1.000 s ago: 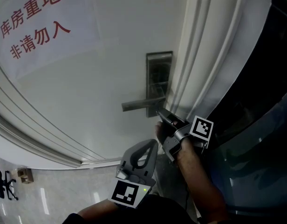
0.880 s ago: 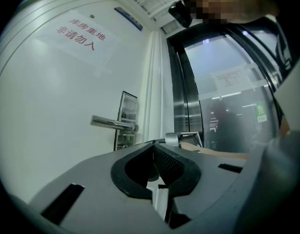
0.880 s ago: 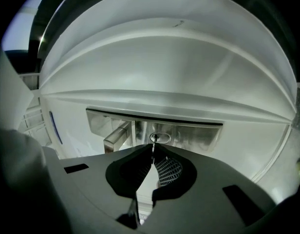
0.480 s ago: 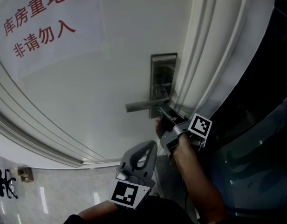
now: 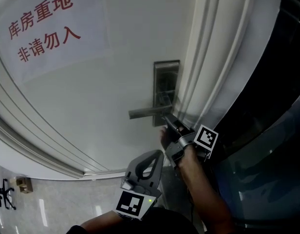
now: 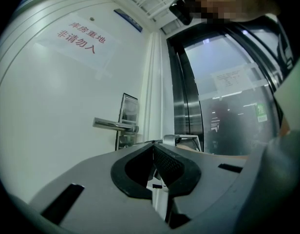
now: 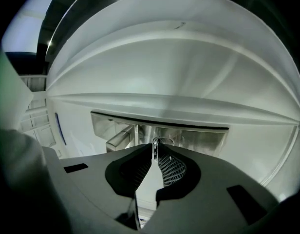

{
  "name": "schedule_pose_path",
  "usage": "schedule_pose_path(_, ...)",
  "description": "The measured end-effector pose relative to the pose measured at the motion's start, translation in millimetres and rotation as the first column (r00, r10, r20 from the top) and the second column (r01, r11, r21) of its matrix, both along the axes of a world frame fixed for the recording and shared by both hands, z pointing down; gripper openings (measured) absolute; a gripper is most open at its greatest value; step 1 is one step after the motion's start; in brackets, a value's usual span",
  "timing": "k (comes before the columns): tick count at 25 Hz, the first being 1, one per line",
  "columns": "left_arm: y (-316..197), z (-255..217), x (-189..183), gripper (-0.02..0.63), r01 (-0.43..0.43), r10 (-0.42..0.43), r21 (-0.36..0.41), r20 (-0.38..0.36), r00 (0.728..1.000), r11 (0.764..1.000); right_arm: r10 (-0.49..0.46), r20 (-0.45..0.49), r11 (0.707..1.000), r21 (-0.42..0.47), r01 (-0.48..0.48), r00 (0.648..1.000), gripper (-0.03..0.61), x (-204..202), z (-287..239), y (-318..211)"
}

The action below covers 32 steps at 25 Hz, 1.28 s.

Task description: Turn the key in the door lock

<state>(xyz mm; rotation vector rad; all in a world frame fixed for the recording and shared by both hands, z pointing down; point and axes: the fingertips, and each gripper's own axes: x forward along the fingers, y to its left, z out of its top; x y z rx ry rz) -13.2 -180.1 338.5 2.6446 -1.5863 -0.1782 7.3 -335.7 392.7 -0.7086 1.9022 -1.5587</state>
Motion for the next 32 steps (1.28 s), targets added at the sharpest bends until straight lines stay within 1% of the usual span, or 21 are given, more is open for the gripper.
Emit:
schedule_pose_path(7, 9, -3, 11, 0.008, -0.007, 0.007, 0.009, 0.005, 1.000, 1.000, -0.037, 0.019, 0.999, -0.005, 0.037, 0.999, 0.020, 4, 7, 34)
schedule_pose_path(12, 16, -4, 17, 0.008, -0.005, 0.005, 0.013, 0.005, 1.000, 1.000, -0.035, 0.003, 0.999, 0.025, 0.035, 0.999, 0.014, 12, 6, 56)
schedule_pose_path(15, 21, -2, 22, 0.008, -0.003, 0.003, 0.015, 0.011, 1.000, 1.000, -0.033, 0.009, 0.999, 0.014, 0.033, 0.999, 0.014, 16, 11, 63)
schedule_pose_path(21, 25, 0, 25, 0.008, 0.003, -0.003, -0.001, 0.003, 1.000, 1.000, -0.034, 0.005, 0.999, 0.007, 0.034, 0.999, 0.014, 21, 17, 67)
schedule_pose_path(32, 25, -10, 25, 0.008, 0.017, -0.017, 0.022, 0.013, 1.000, 1.000, -0.057, 0.011, 0.998, 0.013, 0.057, 0.998, 0.014, 17, 9, 67)
